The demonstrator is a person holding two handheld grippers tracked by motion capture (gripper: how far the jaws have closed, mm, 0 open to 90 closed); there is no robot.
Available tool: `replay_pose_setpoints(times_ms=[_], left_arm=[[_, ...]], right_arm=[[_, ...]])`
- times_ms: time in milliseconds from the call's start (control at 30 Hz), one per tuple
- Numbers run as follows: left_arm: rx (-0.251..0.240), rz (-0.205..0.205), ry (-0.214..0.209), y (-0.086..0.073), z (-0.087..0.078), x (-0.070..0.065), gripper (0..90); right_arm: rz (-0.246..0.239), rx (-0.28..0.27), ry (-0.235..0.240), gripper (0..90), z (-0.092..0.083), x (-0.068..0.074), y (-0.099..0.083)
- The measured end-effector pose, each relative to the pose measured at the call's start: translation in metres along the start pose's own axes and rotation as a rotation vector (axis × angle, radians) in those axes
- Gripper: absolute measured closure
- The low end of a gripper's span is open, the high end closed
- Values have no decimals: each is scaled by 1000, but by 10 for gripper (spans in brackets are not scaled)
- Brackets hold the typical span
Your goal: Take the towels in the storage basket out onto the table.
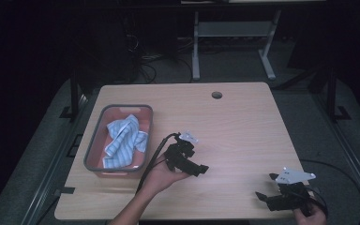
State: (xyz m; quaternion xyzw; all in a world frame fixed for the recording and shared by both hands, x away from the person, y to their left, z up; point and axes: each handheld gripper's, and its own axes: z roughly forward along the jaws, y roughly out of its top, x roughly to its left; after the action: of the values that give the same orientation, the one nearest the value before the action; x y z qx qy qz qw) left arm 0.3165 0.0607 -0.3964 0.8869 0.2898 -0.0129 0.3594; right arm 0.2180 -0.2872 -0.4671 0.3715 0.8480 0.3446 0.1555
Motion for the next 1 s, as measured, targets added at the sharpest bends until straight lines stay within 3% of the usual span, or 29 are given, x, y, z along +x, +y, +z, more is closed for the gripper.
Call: replay_pose_setpoints(times_ms=[100, 333, 433, 733, 1000], left_arm=[[-17, -15, -2, 6, -4, 2, 195], [1, 2, 0, 19, -9, 7, 188], [-12, -13, -12, 23, -10, 9, 183], [13, -14, -1, 28, -8, 17, 182], [0, -44, -7, 30, -14, 26, 182]], right_arm=[[-2, -2, -1, 138, 0, 1, 0], [-5, -6, 1, 138, -1, 0, 1], [-5, -4, 0, 138, -1, -1, 0], [-2, -2, 1, 139, 0, 1, 1], [-1, -6, -1, 138, -1, 1, 1]])
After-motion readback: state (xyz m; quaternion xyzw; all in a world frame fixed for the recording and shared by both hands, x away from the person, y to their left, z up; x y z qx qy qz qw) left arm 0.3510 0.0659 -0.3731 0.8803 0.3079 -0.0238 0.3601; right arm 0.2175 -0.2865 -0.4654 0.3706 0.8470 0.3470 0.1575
